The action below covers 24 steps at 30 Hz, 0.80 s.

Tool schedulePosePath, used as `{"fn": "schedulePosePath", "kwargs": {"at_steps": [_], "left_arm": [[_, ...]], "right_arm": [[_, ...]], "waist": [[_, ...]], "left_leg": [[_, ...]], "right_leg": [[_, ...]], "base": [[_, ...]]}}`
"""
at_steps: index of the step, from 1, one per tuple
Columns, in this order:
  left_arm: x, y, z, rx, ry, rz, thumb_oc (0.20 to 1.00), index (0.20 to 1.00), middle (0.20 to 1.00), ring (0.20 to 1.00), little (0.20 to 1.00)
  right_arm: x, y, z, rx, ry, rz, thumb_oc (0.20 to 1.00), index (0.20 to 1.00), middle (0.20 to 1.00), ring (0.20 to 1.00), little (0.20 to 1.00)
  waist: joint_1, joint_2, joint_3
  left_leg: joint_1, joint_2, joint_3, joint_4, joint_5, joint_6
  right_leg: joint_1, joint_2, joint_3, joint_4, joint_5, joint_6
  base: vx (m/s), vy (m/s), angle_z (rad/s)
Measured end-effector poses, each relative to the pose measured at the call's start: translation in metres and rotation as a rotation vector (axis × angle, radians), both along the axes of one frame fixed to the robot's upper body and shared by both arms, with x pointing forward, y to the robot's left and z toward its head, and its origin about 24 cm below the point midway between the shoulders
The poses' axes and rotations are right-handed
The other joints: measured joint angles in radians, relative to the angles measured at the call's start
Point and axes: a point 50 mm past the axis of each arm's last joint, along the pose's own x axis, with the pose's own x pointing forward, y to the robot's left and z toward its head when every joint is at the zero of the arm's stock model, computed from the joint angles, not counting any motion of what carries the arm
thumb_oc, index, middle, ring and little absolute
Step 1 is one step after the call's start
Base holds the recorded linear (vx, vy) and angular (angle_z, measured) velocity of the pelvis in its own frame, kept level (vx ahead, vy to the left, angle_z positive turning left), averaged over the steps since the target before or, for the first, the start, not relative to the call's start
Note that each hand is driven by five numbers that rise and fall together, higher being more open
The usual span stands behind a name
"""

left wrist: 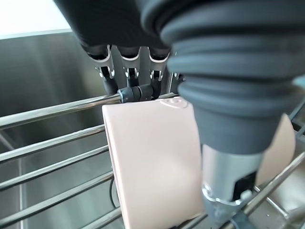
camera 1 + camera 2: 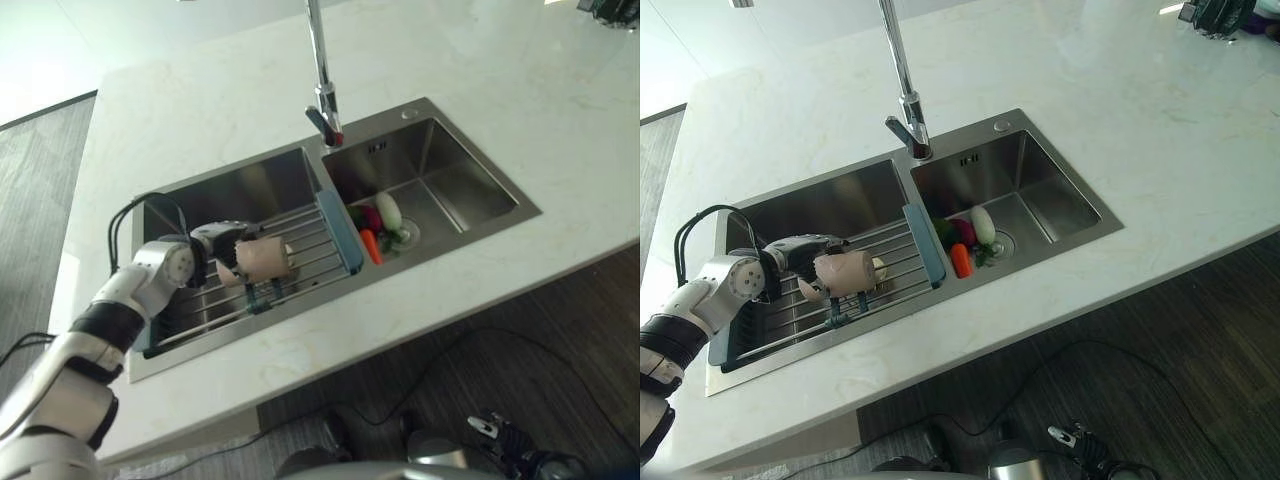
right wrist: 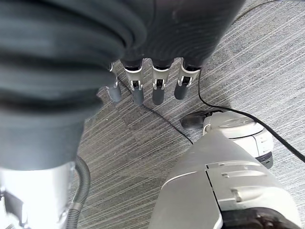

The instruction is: Place the dishes in the dishwasher.

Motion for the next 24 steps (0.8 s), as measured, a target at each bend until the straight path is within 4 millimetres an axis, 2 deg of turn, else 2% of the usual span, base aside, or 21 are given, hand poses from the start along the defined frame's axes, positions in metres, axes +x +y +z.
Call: {"fn": "schedulePosePath", "kwargs": {"at_steps": [11,24], "left_arm": [[0.000,0.001,-0.010,-0.007,0.000,0.016,1.000,1.000,1.000,1.000,1.000],[-0.024,-0.002,-0.039,0.023,-0.234,0.029,1.000,1.000,1.000,1.000,1.000]], "right_arm": [[0.000,0.000,0.000,-0.003,0.000,-0.003,1.000,1.000,1.000,1.000,1.000],[-0.001,0.004,-0.002,0.005,-0.004,-0.006,1.000,1.000,1.000,1.000,1.000]], "waist": [[-0.003,0.006,-0.002],[0.000,0.006,-0.005]], "left_leg": [[0.019,0.000,0.000,0.000,0.000,0.000],[0.029,0.002,-0.005,0.000,0.000,0.000]], "right_leg": [[0.018,0.000,-0.001,-0.001,0.001,0.000],[0.031,0.001,-0.004,-0.006,0.001,0.000]], "base": [[0.00,0.000,0.00],[0.00,0.000,0.00]]}}
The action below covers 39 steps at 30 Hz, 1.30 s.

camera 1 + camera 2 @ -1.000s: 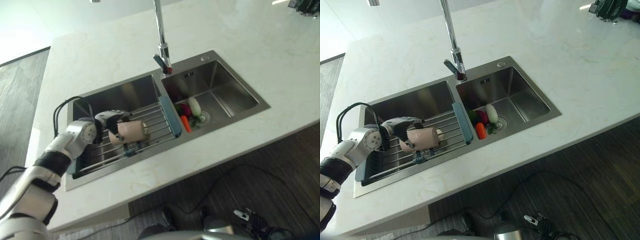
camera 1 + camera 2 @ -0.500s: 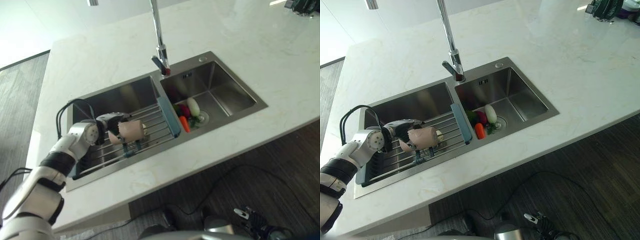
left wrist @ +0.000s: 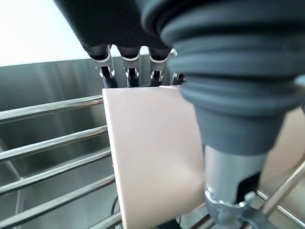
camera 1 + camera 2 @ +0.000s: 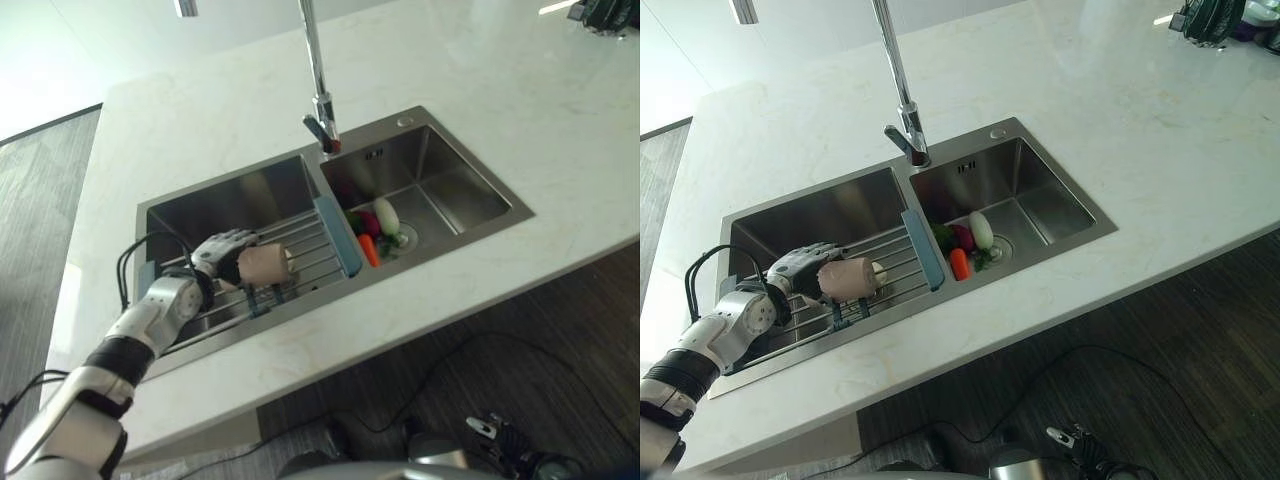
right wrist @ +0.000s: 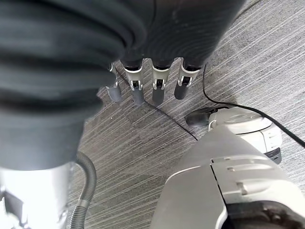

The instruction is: Place the dishes in the dishwasher.

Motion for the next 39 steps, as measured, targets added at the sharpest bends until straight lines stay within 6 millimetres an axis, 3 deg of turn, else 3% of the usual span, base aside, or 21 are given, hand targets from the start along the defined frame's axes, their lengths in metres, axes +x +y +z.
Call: {"fn": "schedulePosePath", "kwargs": {"at_steps": [33,35,36,39], "left_arm": [[-0.011,-0.009,-0.044,0.006,-0.124,0.099,1.000,1.000,1.000,1.000,1.000],[-0.011,-0.009,-0.044,0.028,-0.123,0.090,0.360,0.360,0.360,0.360,0.360],[-0.011,-0.010,-0.045,0.036,-0.123,0.085,0.200,0.200,0.200,0.200,0.200],[-0.012,-0.012,-0.046,0.044,-0.121,0.075,0.200,0.200,0.200,0.200,0.200]], "right_arm": [[-0.001,0.008,-0.003,0.016,0.002,-0.006,1.000,1.000,1.000,1.000,1.000],[0.000,0.008,-0.003,0.017,0.002,-0.006,1.000,1.000,1.000,1.000,1.000],[-0.001,0.008,-0.003,0.017,0.002,-0.006,1.000,1.000,1.000,1.000,1.000],[0.000,0.008,-0.003,0.017,0.002,-0.005,1.000,1.000,1.000,1.000,1.000]], "waist": [[-0.001,0.000,-0.041],[-0.001,0.002,-0.042],[0.000,0.004,-0.043],[0.001,0.017,-0.056]], "left_leg": [[0.000,0.002,0.001,0.000,0.000,0.000],[0.000,0.002,0.000,0.000,0.000,0.000],[0.000,0.002,0.000,0.000,0.000,0.000],[0.000,0.002,0.000,-0.003,0.000,0.000]], "right_leg": [[-0.001,0.001,0.000,0.000,0.000,0.000],[-0.001,0.001,0.000,0.000,0.000,0.000],[-0.001,0.001,0.000,0.000,0.000,0.000],[-0.001,0.001,-0.001,0.001,0.000,0.000]], "base": [[0.00,0.000,0.00],[0.00,0.000,0.00],[0.00,0.000,0.00],[0.00,0.000,0.00]]}}
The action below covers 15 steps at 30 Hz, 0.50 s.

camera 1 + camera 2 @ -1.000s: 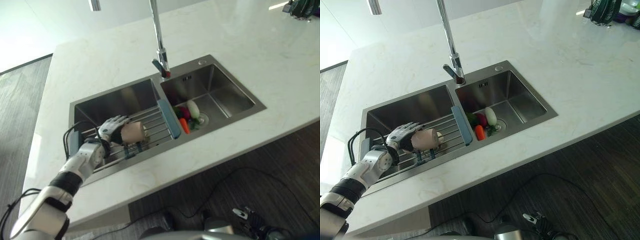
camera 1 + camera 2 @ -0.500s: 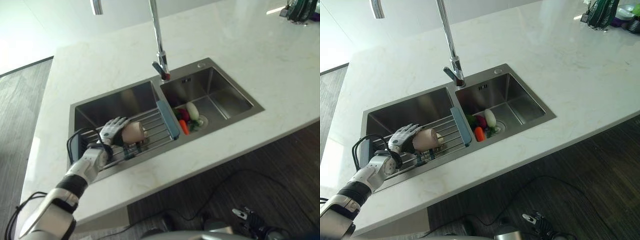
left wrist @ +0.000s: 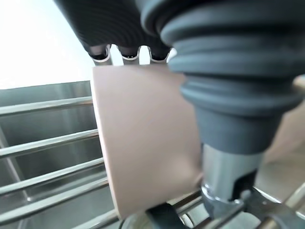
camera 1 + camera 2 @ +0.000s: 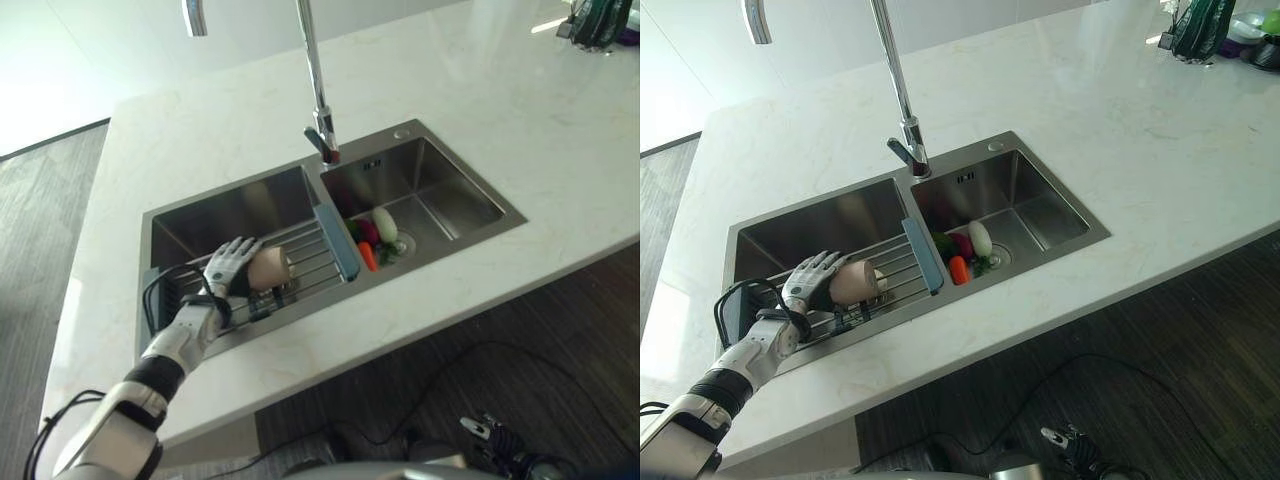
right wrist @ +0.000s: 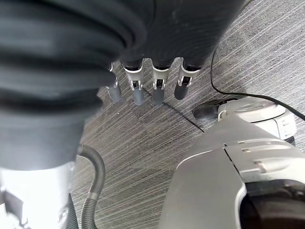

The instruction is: Place the dishes in the dishwasher.

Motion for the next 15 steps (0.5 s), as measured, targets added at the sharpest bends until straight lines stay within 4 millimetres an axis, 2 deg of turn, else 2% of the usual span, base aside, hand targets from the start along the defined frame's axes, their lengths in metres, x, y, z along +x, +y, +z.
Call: {"fn": "schedulePosePath", "kwargs": {"at_steps": [3,15], "left_arm": [[-0.0022,0.0005,-0.0075,0.034,0.003,0.017,0.200,0.200,0.200,0.200,0.200],[-0.0055,0.0022,-0.0106,0.136,-0.042,-0.019,0.200,0.200,0.200,0.200,0.200]], "right_arm": [[0.0003,0.0000,0.0002,0.007,-0.002,0.005,1.000,1.000,1.000,1.000,1.000],[-0.0071,-0.0072,-0.0011,-0.002,0.027,0.001,1.000,1.000,1.000,1.000,1.000]], "waist": [[0.000,0.012,-0.008],[0.009,0.011,-0.007]], "left_leg": [[0.000,0.001,0.000,-0.002,0.000,0.000],[0.000,0.000,0.000,-0.002,0.000,-0.001]], "right_leg": [[-0.002,0.001,0.000,-0.002,-0.006,0.008],[-0.004,0.000,0.000,-0.001,-0.010,0.010]], "base": [[0.00,0.000,0.00],[0.00,0.000,0.00]]}}
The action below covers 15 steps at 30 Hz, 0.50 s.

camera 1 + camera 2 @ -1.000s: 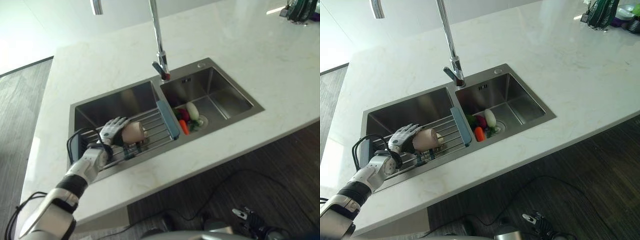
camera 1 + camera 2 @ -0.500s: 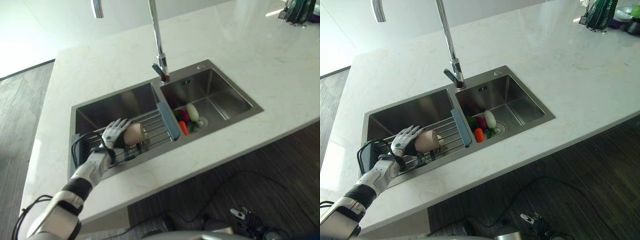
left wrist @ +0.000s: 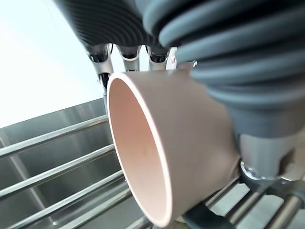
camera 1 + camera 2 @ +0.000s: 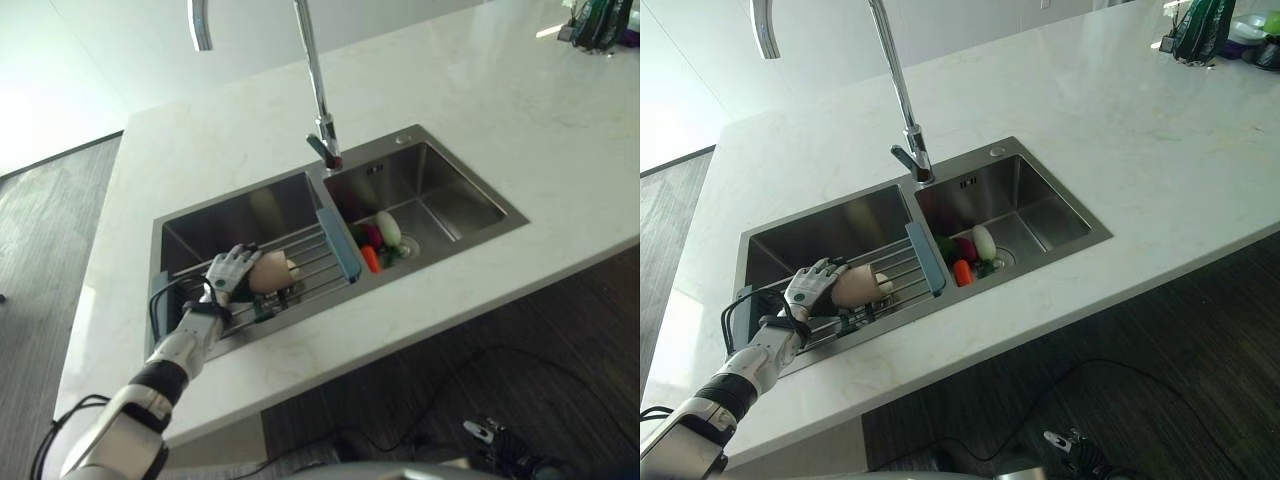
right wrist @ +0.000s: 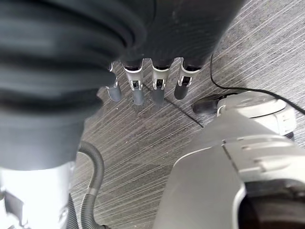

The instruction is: Place the dishes in the dishwasher.

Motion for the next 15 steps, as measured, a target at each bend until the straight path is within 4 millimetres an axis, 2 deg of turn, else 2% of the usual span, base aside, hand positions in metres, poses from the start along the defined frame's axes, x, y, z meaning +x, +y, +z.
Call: {"fn": "schedulePosePath", "kwargs": {"at_steps": [11,14,15], "left_arm": [[-0.009,0.016,0.008,0.061,-0.051,0.019,0.200,0.200,0.200,0.200,0.200],[-0.013,0.033,0.018,-0.020,-0.073,0.097,0.200,0.200,0.200,0.200,0.200],[-0.013,0.044,0.024,-0.095,-0.107,0.168,0.200,0.200,0.200,0.200,0.200]], "right_arm": [[0.000,0.000,0.001,0.001,-0.009,0.004,1.000,1.000,1.000,1.000,1.000],[-0.003,0.000,0.000,0.003,-0.003,0.002,1.000,1.000,1.000,1.000,1.000],[-0.005,0.001,-0.001,0.003,0.005,0.001,1.000,1.000,1.000,1.000,1.000]], "waist": [[0.017,-0.004,0.005],[0.021,-0.009,0.012],[0.025,-0.011,0.018]], "left_leg": [[-0.002,0.000,-0.004,0.000,0.000,0.000],[-0.003,-0.001,-0.007,0.003,0.000,0.000],[-0.004,-0.001,-0.010,0.005,0.000,0.000]], "right_leg": [[0.000,-0.001,-0.009,0.001,-0.007,-0.002],[0.000,-0.002,-0.015,0.001,-0.009,-0.003],[0.001,-0.002,-0.018,0.001,-0.009,-0.003]], "base": [[0.01,0.000,0.01],[0.02,0.005,0.06],[0.01,-0.008,0.08]]}}
